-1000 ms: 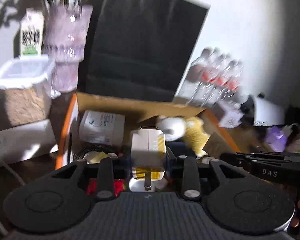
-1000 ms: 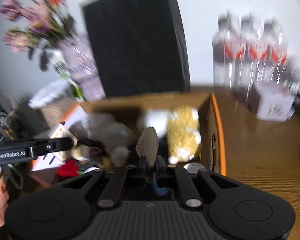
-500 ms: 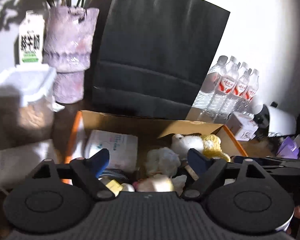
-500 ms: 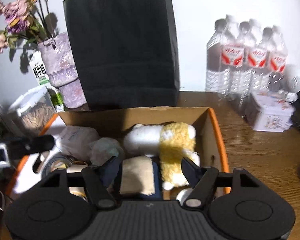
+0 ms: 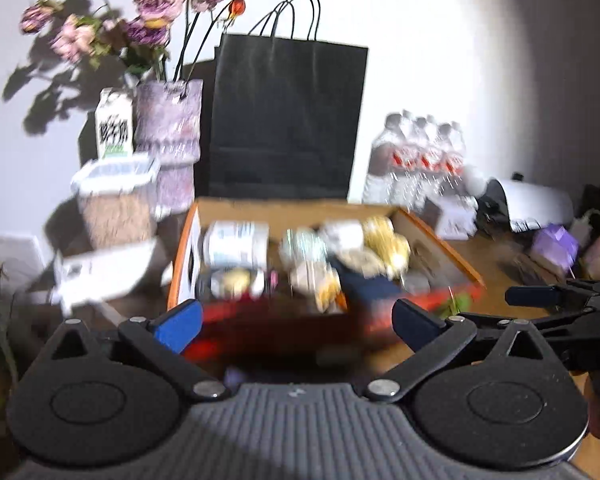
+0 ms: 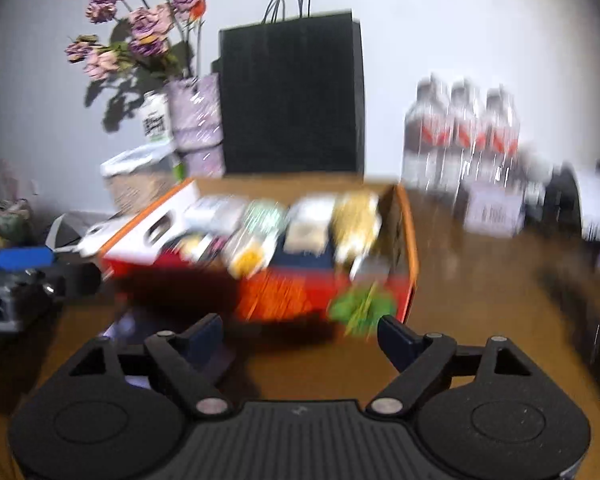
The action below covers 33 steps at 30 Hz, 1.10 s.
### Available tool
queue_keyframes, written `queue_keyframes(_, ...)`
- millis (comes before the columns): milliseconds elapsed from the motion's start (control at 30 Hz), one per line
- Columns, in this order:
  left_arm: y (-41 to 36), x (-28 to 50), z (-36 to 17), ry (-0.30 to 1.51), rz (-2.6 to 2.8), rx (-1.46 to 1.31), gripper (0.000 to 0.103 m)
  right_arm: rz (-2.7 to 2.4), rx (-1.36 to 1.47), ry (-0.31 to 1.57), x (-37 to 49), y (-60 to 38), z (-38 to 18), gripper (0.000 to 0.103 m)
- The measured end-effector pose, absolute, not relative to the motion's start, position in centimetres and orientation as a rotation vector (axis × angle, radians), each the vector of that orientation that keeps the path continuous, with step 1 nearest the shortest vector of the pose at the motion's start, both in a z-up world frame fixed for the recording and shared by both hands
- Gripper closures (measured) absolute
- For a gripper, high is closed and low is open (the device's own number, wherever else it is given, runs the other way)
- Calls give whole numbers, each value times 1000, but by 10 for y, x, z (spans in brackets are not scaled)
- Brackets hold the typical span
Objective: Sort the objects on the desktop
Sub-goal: 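Withdraw both open tools from the box back over the table, then grasp the purple cloth pouch with both tools together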
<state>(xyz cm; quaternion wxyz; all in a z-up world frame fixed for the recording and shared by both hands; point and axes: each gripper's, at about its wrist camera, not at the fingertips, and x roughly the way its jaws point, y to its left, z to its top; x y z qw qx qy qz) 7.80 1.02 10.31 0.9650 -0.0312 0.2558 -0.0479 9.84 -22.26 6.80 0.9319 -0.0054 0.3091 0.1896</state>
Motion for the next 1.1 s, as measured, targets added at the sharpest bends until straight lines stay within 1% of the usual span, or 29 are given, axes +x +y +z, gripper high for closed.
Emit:
queue_keyframes(133,2,27,78,520,-86,-33,0,389,7,674,55,-228,44,18)
queue_keyframes(300,-9,-18,50,550,-155,-68,0,393,-47,660,7,-225,24,18)
queue_keyframes(500,-10,-54,50,519,-99,-55,0,396,-102,620,-32,-227,21,17)
queue_keyframes(833,-13,-78,47,492,-50,-17,0,398,-110,608,-50,-222,24,17)
queue_keyframes(1100,-1,-72,44,503,-27,-55,0,396,-124,616,-42,-218,23,17)
